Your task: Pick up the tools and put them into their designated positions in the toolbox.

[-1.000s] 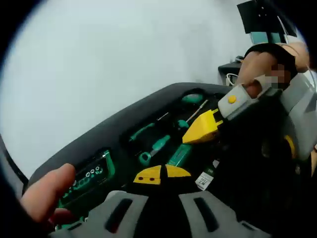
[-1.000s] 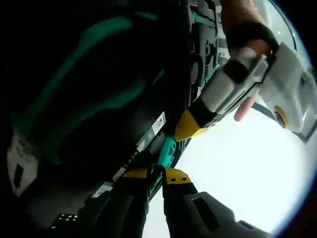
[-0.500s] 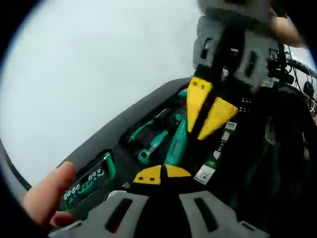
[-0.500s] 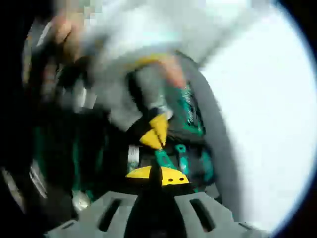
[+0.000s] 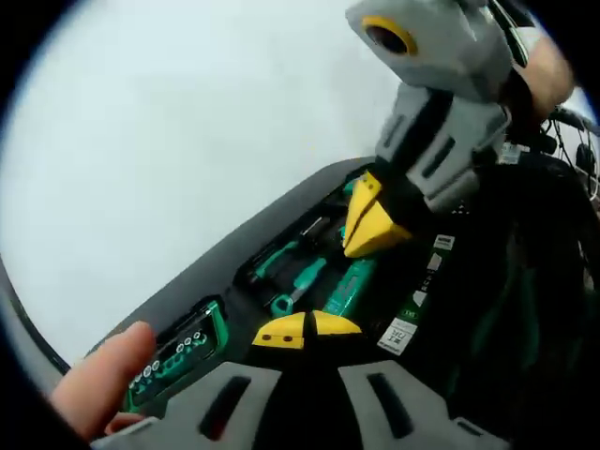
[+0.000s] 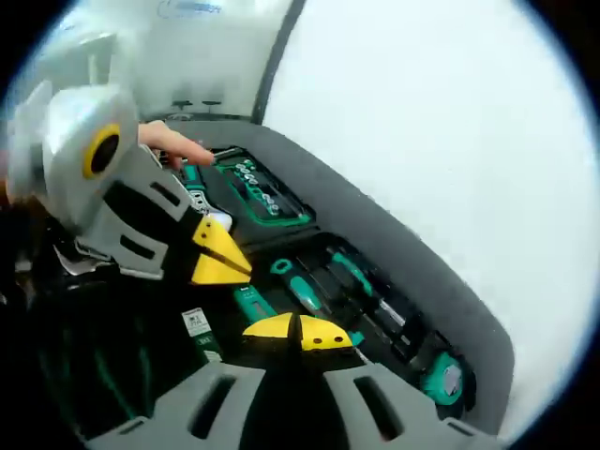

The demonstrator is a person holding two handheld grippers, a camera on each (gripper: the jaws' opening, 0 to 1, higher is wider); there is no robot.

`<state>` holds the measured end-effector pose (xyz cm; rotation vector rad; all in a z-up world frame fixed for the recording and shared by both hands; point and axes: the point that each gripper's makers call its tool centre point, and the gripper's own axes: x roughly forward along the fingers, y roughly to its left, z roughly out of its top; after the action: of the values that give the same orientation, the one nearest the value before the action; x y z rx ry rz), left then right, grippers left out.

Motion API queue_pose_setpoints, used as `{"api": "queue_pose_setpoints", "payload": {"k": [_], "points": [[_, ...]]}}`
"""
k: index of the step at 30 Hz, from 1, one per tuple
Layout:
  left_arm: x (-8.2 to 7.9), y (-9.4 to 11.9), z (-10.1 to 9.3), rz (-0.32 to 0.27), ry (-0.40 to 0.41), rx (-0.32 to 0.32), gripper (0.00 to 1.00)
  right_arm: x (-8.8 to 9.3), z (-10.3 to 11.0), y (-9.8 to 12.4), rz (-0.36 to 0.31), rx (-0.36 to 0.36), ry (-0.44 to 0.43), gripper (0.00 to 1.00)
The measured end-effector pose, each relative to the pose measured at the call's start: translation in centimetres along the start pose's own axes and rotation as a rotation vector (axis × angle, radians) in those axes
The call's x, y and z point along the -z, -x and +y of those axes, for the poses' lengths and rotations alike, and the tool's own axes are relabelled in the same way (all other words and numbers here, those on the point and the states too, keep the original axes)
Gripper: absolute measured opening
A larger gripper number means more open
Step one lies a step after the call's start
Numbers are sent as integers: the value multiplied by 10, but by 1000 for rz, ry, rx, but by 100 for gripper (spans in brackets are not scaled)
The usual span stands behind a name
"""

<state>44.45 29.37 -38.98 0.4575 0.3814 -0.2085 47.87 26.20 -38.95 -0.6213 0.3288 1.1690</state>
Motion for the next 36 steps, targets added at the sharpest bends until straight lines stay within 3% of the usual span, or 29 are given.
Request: {"api": "queue_pose_setpoints", "payload": {"k": [4, 7, 14, 15, 17, 19, 21, 22, 23, 24, 25, 27, 29, 30, 31, 32, 33, 34, 35, 36], "points": [[-8, 0, -7, -38, -15, 28, 0, 5, 1, 1, -17, 27, 30, 0], [-7, -5, -6, -46, -32, 27, 0, 3, 0, 0, -36, 73, 159, 0], [-6, -5, -4, -84, -83, 21, 0, 4, 7, 2, -54, 128, 268, 0], [-5, -4, -6, -89, -91, 28, 0, 7, 9, 1, -44, 132, 322, 0], [0, -5, -9, -75, -90, 37, 0, 2, 16, 5, -94, 162, 369, 0], [1, -2, -9, -84, -100, 35, 0, 1, 24, 7, -99, 162, 399, 0], [0, -4, -7, -79, -79, 43, 0, 0, 23, 4, -82, 131, 284, 0], [0, -6, -6, -76, -67, 44, 0, 0, 16, 0, -66, 135, 279, 0], [11, -7, -8, -16, -48, 59, 0, 9, 12, -1, -6, 130, 245, 0], [1, -17, -3, -76, -9, 4, 0, 7, 14, -7, -32, 108, 188, 0], [-6, -42, -4, -36, -26, 42, 0, 7, 9, -10, -28, 124, 147, 0], [7, -14, -5, -34, -83, 41, 0, 8, 7, -11, -24, 83, 55, 0], [0, -11, -15, -76, -81, 108, 0, 8, 6, -7, -32, 68, 78, 0], [2, -7, -16, -51, -27, 109, 0, 15, 1, -1, 4, 58, 108, 0], [11, 1, -1, 29, 65, 45, 0, 20, -4, 3, 39, 56, 51, 0], [12, 7, 12, 47, 125, 12, 0, 22, -10, 11, 62, 55, -50, 0], [2, 23, 24, -19, 215, -5, 0, 9, -24, 22, 0, 39, -180, 0], [-14, 43, 32, -124, 198, -49, 0, -1, -34, 31, -67, 41, -240, 0], [-24, 71, 41, -214, 244, -85, 0, -6, -47, 44, -111, 53, -264, 0], [-14, 81, 49, -199, 348, -92, 0, -3, -52, 50, -83, 48, -239, 0]]}}
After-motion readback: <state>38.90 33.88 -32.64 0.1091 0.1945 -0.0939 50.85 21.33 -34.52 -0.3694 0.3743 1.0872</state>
